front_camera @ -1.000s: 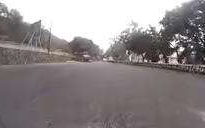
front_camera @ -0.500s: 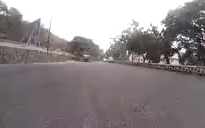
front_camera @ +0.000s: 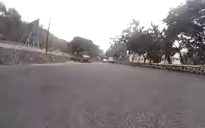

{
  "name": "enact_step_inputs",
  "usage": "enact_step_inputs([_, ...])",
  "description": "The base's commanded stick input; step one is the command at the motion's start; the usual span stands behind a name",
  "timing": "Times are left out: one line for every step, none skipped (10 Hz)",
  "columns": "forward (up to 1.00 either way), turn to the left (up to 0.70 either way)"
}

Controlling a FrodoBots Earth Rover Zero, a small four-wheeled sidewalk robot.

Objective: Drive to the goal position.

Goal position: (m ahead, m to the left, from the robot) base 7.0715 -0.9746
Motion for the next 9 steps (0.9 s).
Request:
enact_step_inputs([0.7,0.0])
enact_step_inputs([0.7,0.0])
enact_step_inputs([0.7,0.0])
enact_step_inputs([0.7,0.0])
enact_step_inputs([0.7,0.0])
enact_step_inputs([0.7,0.0])
enact_step_inputs([0.7,0.0])
enact_step_inputs([0.7,0.0])
enact_step_inputs([0.7,0.0])
